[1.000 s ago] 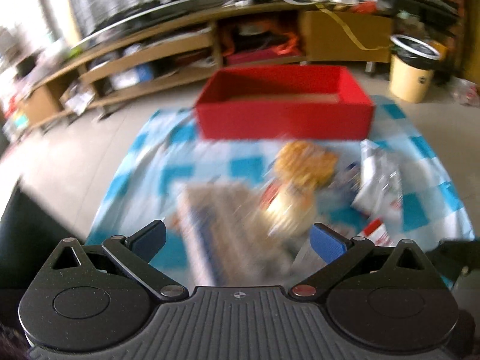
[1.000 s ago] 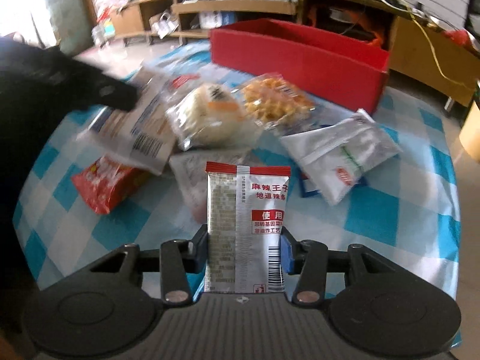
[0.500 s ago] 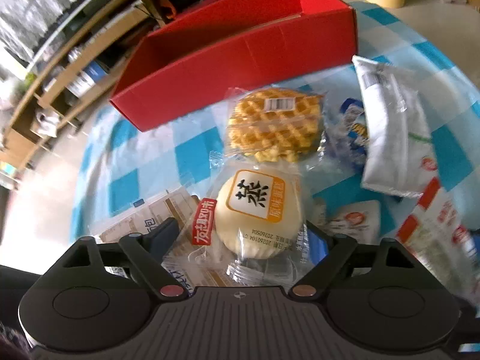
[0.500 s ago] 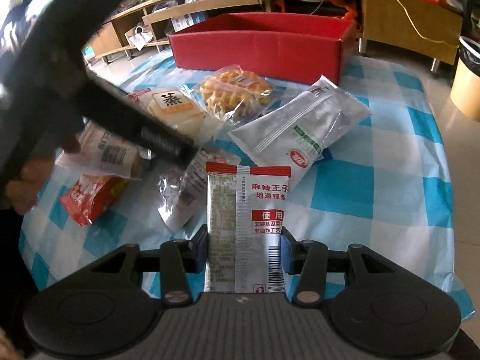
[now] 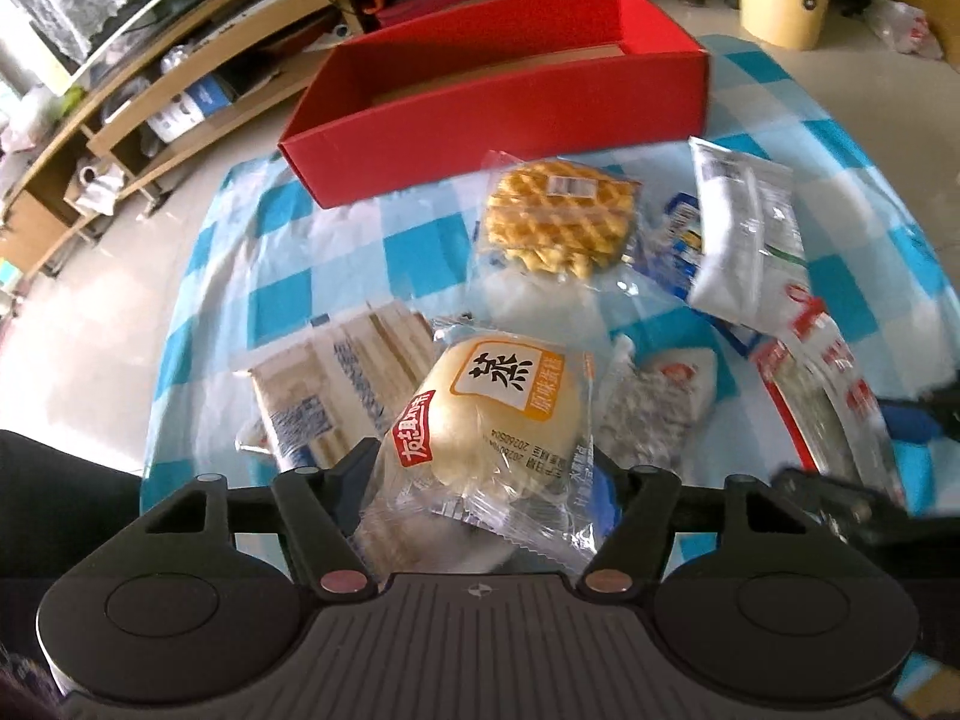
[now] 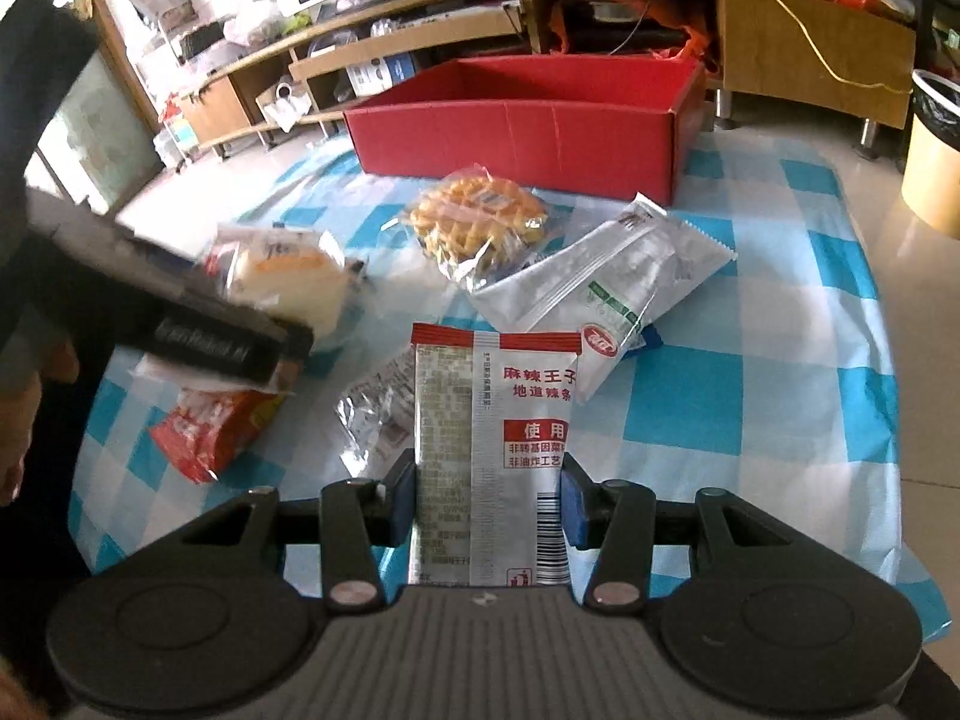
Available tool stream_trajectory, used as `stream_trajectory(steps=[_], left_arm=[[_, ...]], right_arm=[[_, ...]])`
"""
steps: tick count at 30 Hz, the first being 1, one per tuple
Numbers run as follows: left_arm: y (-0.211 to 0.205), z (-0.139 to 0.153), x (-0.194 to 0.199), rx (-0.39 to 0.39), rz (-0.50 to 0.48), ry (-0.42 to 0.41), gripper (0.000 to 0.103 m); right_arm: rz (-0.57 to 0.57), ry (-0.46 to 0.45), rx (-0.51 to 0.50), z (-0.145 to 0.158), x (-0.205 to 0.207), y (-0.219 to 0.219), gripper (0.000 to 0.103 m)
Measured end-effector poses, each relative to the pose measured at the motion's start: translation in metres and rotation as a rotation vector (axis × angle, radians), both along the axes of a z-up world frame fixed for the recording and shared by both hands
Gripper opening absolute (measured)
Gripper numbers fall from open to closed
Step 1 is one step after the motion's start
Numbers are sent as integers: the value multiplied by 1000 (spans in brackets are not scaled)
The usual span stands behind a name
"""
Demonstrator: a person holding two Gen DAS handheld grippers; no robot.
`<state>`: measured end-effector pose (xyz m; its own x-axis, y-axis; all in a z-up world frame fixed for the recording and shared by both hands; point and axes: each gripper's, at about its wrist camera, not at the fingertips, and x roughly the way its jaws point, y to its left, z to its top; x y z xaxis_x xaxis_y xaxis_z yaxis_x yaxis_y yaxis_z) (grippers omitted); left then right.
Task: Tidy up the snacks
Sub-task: 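Carry the packet and the steamed bun over the red box with both tools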
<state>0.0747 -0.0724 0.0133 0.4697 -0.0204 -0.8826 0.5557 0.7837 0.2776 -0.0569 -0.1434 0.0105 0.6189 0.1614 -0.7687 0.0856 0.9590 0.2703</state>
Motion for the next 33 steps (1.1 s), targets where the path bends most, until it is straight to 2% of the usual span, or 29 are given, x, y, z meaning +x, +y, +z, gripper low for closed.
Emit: stream_trajectory(steps=[10,17,26,30,33], left_arm=[[11,6,-2,-166,8,59,73],[23,27,-6,-263,17,27,73],[18,53,6,-283,38,-16,72],[6,62,16,-311,37,-63,72],[-1,63,30,-345,52,-46,72]], right_arm=[[-4,-39,70,9,2,2,43],[-35,-61,92,25,-7,8,43],[-96,-137,121,44,11,-13,43],[-124,-180,133,52,27,-27,43],[-149,-214,144,58,39,-38,43]])
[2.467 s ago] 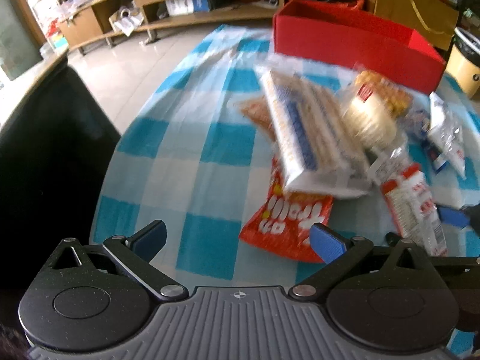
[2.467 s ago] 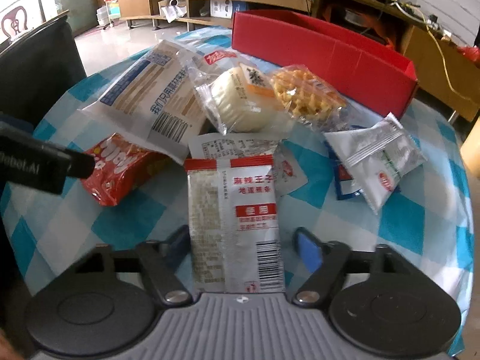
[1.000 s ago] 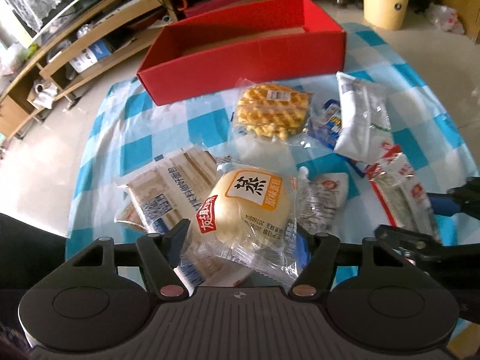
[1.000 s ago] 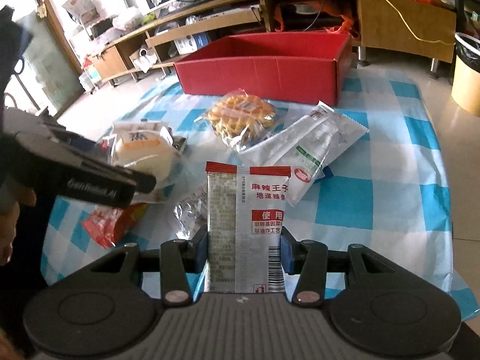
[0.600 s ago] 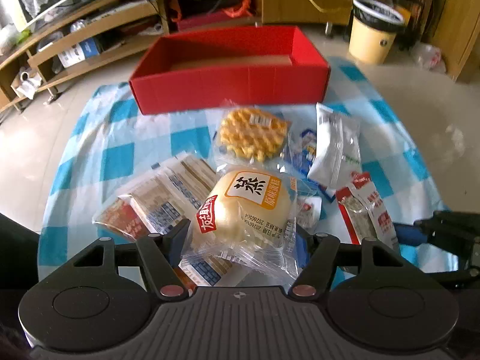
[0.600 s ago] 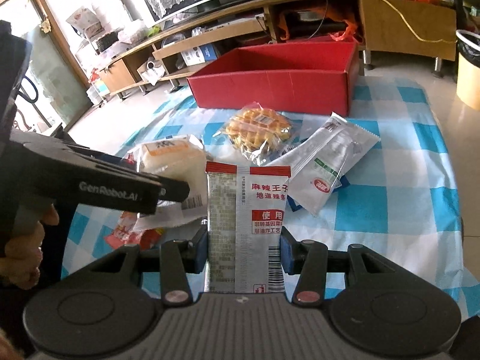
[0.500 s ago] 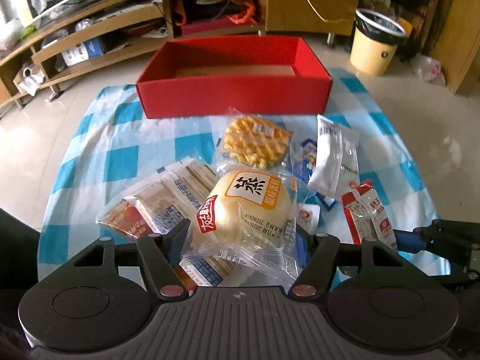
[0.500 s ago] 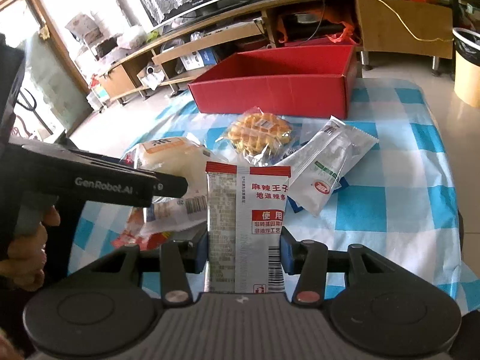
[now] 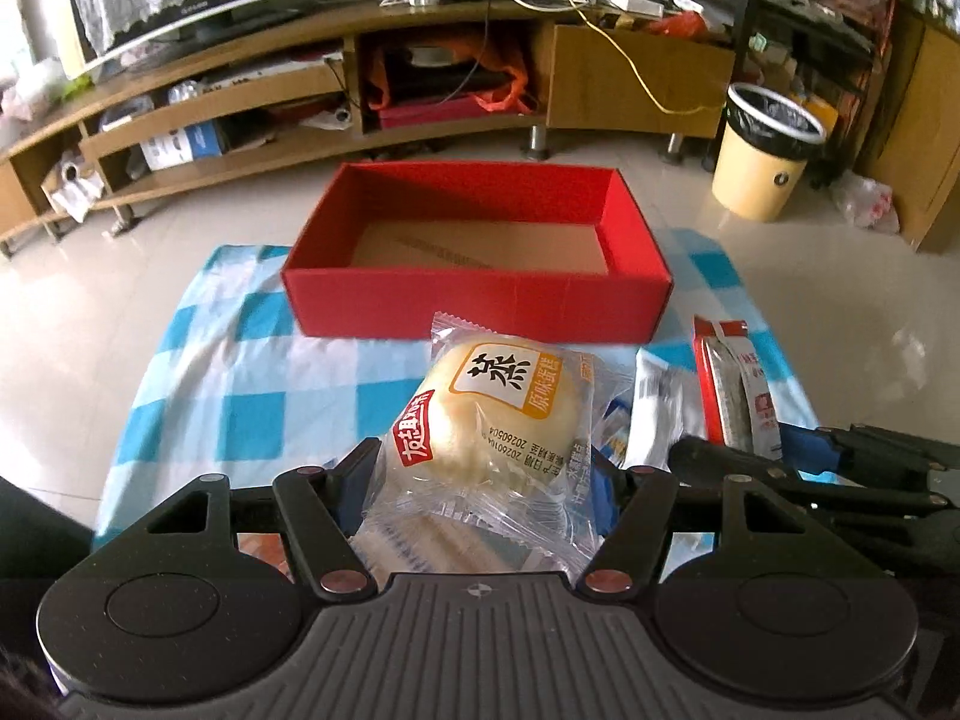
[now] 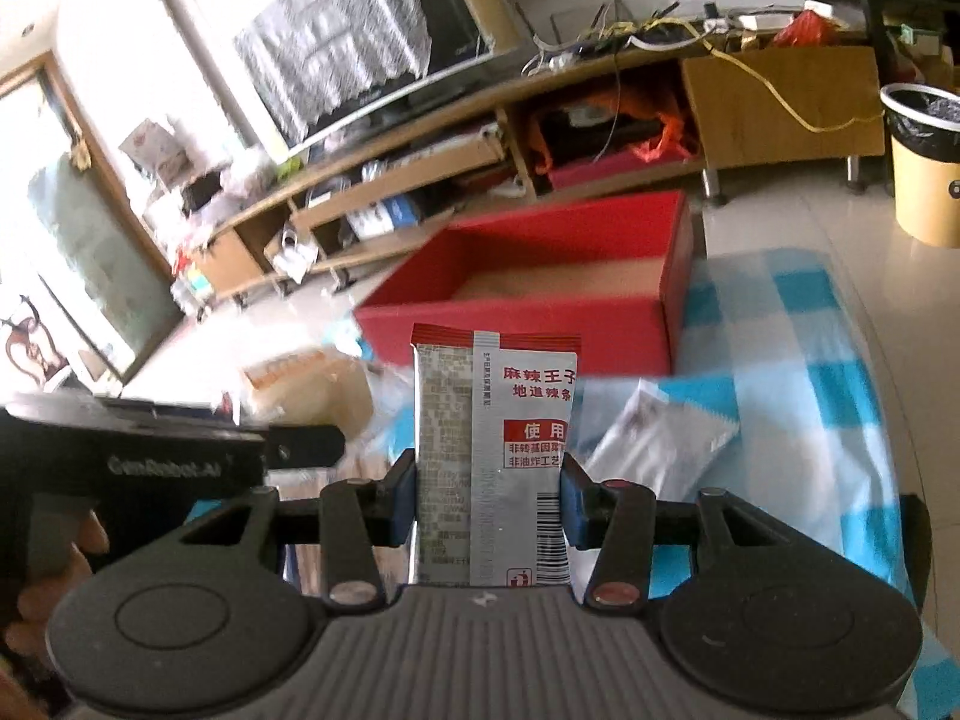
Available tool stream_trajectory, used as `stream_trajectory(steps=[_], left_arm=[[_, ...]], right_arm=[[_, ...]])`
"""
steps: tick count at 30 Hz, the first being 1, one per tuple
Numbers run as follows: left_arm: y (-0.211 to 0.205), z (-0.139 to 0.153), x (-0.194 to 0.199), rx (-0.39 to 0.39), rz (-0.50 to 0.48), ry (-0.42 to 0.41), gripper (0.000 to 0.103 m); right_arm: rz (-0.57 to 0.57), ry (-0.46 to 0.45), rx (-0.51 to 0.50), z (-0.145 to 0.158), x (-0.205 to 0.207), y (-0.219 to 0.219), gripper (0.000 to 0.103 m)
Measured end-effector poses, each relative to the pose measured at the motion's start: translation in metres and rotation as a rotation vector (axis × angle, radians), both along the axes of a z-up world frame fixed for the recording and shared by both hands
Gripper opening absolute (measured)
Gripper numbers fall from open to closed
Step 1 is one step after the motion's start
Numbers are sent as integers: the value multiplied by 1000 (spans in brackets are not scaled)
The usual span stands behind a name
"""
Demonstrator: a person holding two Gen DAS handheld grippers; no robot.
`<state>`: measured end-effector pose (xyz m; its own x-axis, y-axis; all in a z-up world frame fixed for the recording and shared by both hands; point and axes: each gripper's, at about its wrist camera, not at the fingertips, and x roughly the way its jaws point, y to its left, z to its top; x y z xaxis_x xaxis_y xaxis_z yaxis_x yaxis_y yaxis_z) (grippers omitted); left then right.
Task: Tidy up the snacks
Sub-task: 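Carry the packet and the steamed bun over the red box with both tools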
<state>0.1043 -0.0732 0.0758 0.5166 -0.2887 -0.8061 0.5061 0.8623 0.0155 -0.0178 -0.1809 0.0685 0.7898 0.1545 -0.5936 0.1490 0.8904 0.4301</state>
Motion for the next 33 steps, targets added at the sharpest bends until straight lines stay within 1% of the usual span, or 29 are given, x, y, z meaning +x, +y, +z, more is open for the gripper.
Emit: stream_trajectory(steps=[2,6,10,15,19,22,29,31,33], left_arm=[[-4,-1,7,-12,7,-2,72],[-17,-4,27,-14,16,3,72],[-31,-3,47,-8,23,-30,72],[-46,-6,75,-7,36,-45,72],[-56,-13,98,4,50,-51,72],[-63,-20,115,21,62,-63,72],[-68,-32,157,33,102,-84,72],[-70,-37,169,24,110,-94,72],[-71,-45,179,24,107,-83,72]], right_arm=[[-16,-17,9,1,8,-7,43],[-42,-24,21,-2,28,-20,43],[-59,-38,21,-2,51,-34,43],[-64,-54,3,2,80,-48,43],[-65,-62,-19,3,103,-59,43],[-70,-65,-16,2,120,-66,43],[-77,-92,-31,1,165,-78,43],[-70,-86,-50,-3,181,-78,43],[-65,-59,-69,-12,198,-78,43]])
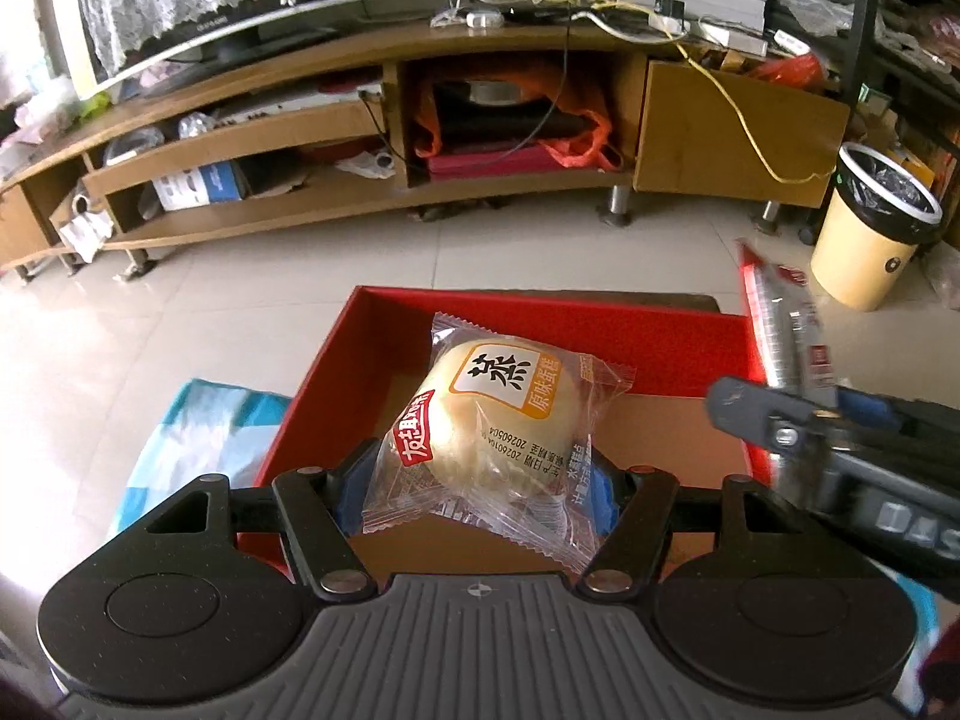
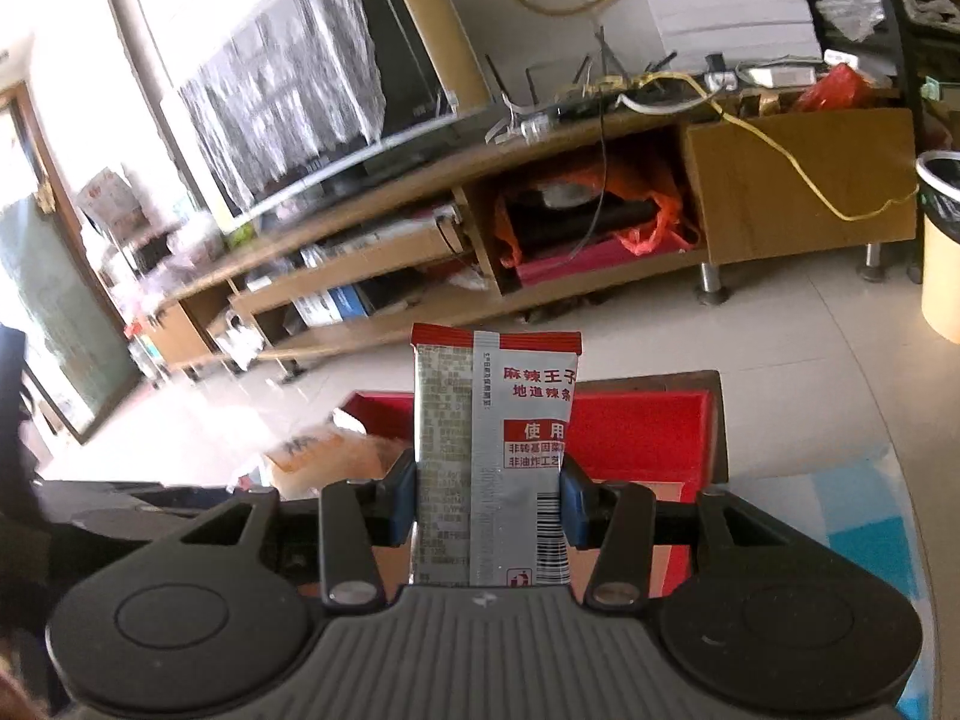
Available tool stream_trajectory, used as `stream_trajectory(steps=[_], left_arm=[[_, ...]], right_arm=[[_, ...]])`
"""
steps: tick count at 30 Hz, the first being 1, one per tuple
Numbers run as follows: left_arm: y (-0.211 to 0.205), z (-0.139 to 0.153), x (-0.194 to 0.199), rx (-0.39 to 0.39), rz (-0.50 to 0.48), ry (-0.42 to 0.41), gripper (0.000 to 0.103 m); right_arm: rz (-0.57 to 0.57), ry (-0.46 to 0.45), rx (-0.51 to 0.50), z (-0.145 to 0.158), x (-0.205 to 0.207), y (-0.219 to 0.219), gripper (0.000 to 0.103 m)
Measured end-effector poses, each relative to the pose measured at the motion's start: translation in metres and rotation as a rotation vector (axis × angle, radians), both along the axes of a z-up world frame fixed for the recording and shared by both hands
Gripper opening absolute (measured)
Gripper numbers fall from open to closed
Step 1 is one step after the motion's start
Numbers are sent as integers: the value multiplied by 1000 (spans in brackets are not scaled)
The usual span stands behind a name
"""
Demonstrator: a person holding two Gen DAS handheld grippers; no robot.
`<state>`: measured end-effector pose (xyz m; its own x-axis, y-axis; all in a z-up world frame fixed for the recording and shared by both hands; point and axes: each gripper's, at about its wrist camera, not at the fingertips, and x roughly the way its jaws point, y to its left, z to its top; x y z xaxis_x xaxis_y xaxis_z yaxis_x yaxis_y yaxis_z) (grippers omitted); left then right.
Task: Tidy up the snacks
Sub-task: 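Carry the packet and the steamed bun over the red box with both tools, then open both tools to drop the packet and bun into the red box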
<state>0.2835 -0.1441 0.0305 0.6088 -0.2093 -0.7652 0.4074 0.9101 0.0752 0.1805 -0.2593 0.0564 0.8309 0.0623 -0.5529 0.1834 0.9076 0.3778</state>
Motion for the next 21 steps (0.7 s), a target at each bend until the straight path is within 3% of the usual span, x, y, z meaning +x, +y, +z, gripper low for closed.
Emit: stream_trajectory(steps=[4,9,17,21], left_arm=[[3,-27,20,26,16,33,73],[10,-52,31,73,26,61,72],[13,-54,9,151,2,51,73],[20,-52,-3,160,17,95,73]], right_arm=[[-1,79,-10,-26,33,-3,43],[21,149,-108,-45,56,6,43],[90,226,-160,-57,53,16,43],[135,273,-180,-61,43,27,44]])
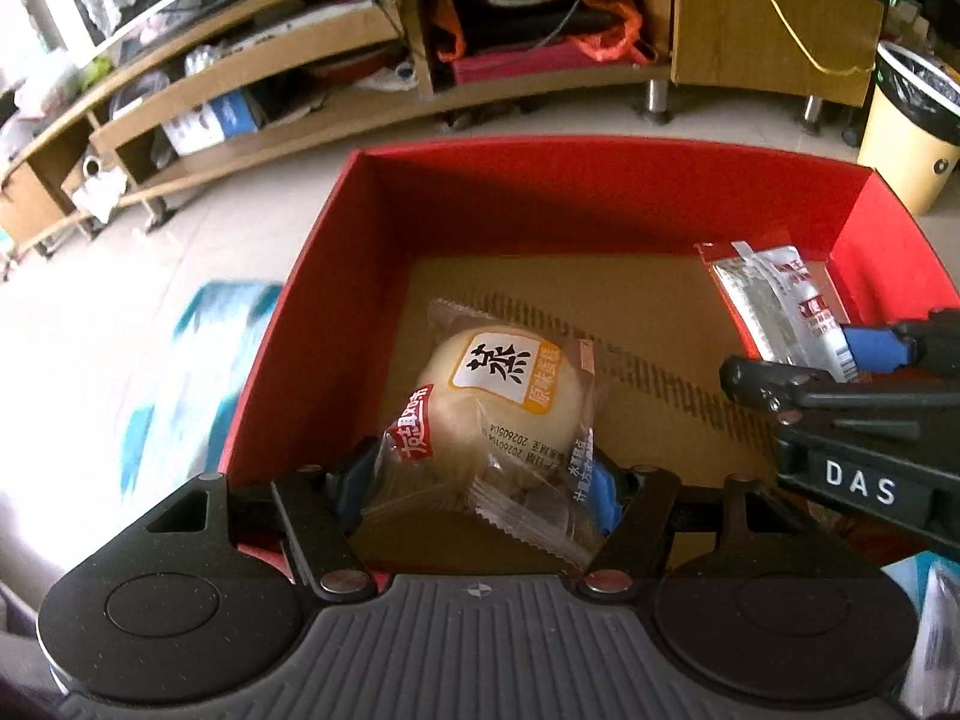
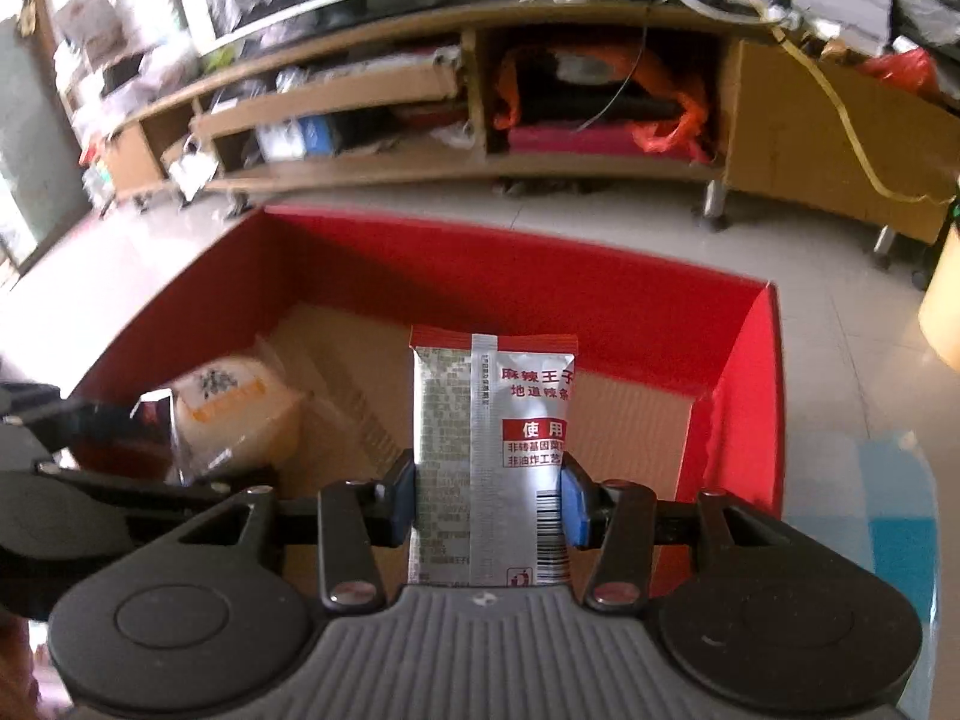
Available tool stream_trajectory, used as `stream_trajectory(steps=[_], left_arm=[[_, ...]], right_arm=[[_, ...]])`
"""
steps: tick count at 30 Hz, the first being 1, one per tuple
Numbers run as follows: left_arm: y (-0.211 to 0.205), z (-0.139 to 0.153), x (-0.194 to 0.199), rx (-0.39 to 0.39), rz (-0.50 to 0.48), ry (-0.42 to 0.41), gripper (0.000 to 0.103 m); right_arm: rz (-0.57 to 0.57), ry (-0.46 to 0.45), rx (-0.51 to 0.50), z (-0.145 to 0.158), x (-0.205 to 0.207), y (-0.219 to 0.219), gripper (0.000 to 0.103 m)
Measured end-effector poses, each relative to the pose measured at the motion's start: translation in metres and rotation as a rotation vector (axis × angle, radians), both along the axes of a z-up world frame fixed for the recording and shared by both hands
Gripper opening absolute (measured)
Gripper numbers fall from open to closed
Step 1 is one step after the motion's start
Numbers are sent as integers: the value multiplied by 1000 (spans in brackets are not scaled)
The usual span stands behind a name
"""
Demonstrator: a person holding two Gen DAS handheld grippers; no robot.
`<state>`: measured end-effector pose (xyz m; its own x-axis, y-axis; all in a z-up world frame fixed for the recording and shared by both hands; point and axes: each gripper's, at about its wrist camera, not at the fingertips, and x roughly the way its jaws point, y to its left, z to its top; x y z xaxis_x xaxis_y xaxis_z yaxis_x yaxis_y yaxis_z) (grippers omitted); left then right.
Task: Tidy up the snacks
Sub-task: 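Open both tools to drop the packet and bun into the red box, then move the left tool to the white bread bag while the right tool reaches the white foil bag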
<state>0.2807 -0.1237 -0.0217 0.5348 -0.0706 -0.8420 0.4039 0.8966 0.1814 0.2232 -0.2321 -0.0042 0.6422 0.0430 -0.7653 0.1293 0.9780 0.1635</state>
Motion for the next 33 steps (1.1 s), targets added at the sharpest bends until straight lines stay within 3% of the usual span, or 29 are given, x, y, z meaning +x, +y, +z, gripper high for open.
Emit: stream_trajectory(steps=[3,6,11,13,16,22,29,33], left_arm=[[5,2,-9,8,5,29,74],[8,9,-16,14,9,7,77],[11,31,-20,-17,30,-67,87],[14,38,-18,-41,42,-74,87],[18,46,-18,-62,58,-80,88],[38,64,-34,-113,71,-58,89],[71,65,-77,-95,107,7,90],[90,62,-104,-103,130,55,90]], right_arm=[[20,32,6,-1,-7,5,45],[47,82,-19,0,-9,13,47],[21,-2,-49,23,-13,14,48],[9,-40,-53,35,-16,11,53],[0,-70,-52,47,-22,10,54],[-35,-111,-16,64,-57,9,54],[-83,-116,66,64,-121,13,55],[-74,-103,55,60,-148,25,55]])
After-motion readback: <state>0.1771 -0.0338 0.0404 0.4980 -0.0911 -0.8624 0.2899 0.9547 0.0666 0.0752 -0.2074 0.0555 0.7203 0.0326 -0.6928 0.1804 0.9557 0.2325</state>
